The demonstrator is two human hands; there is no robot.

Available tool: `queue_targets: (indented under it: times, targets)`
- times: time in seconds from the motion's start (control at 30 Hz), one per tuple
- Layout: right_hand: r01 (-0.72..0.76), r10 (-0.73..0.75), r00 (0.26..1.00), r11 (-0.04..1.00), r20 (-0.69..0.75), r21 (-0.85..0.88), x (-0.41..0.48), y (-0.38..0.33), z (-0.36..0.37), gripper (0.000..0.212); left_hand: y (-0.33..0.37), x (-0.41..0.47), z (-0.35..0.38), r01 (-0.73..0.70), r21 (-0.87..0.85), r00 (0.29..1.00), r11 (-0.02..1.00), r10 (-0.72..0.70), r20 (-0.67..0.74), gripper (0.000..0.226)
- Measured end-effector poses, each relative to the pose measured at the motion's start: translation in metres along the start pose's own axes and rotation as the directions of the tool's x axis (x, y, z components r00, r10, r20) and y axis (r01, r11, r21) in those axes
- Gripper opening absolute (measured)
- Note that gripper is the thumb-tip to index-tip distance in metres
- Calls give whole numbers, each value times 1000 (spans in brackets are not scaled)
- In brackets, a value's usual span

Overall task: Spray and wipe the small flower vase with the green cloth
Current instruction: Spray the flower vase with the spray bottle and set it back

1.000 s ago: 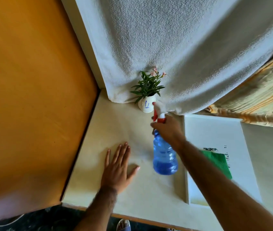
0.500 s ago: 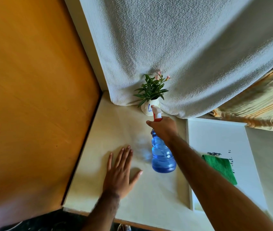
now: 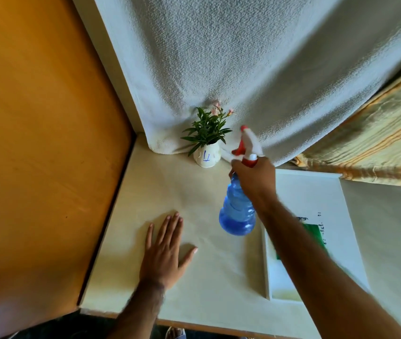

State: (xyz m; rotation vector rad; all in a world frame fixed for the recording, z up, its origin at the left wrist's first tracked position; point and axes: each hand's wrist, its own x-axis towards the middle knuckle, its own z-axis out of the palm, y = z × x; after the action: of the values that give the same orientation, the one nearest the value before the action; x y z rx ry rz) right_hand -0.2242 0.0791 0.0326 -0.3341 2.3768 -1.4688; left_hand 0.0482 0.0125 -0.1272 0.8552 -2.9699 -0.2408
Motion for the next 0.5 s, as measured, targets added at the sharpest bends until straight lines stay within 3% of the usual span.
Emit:
queue_targets:
  times: [0.13, 0.3, 0.5]
  targets:
    - [159, -111, 972, 960, -207, 230, 12, -7, -56, 14, 0, 1, 1, -8, -2, 1000, 1000, 8, 6, 89]
    - [311, -236, 915, 929, -327, 200, 35, 21, -103, 17, 0, 2, 1, -17, 6, 1000, 1000, 16, 18, 90]
    - [319, -271, 907, 942, -323, 105, 58, 64, -116, 15, 1, 3, 1, -11, 15, 999, 1000, 11, 30, 92]
